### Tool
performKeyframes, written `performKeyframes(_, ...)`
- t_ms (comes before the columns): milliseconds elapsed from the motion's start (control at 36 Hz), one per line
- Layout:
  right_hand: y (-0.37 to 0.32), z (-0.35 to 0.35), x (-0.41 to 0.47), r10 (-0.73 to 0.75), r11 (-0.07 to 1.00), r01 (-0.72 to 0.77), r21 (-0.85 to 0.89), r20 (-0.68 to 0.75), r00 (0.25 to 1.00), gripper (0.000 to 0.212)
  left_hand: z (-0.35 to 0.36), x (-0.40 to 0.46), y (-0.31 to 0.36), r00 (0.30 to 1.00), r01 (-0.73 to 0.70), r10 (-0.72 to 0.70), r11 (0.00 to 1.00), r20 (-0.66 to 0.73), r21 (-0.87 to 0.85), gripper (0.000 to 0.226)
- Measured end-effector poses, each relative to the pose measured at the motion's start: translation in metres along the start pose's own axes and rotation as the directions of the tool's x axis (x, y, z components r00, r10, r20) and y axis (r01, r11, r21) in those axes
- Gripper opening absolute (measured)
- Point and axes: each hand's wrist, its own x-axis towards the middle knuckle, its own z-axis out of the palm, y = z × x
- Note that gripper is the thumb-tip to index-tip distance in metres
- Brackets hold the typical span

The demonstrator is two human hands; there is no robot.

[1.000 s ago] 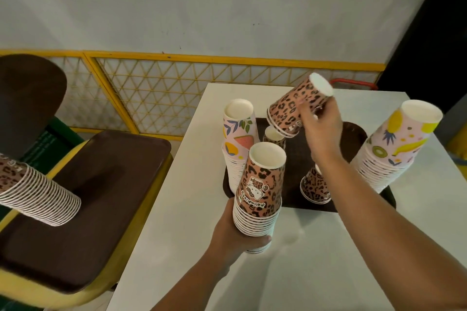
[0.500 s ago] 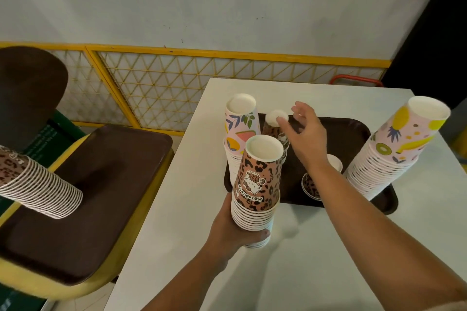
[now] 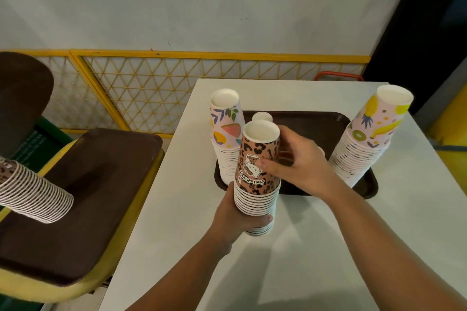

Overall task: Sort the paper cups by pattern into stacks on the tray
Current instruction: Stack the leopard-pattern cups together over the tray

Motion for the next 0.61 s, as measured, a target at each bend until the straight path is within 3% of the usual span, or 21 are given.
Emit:
performKeyframes(250,0.000,-0.003,0.000,-0.061,0.998,0.059,-0.020,-0.122,0.991,0.047,0.005,0.001,0.001,1.000,-0.011,0.011,1.000,0.000,0.015,0.092)
performKeyframes(417,-0.006,-0.008,0.006,-0.024,0.999,0.029,0.024,-0.211,0.977,0.048,0.003,-0.001,-0.002,1.000,-0.001,0.001,1.000,-0.003,0.017,0.089)
performKeyframes(528,-0.011,-0.016,0.016,0.020,0.973,0.047,0.224,-0.290,0.957,0.049,0.000,-0.002,-0.005,1.000,0.011,-0.011,1.000,-0.013,0.014,0.092)
performKeyframes(611,-0.011,-0.027,0.031,0.104,0.862,0.114,0.494,-0.391,0.915,0.048,-0.002,-0.003,-0.006,1.000,0.009,-0.009,1.000,-0.019,0.013,0.091)
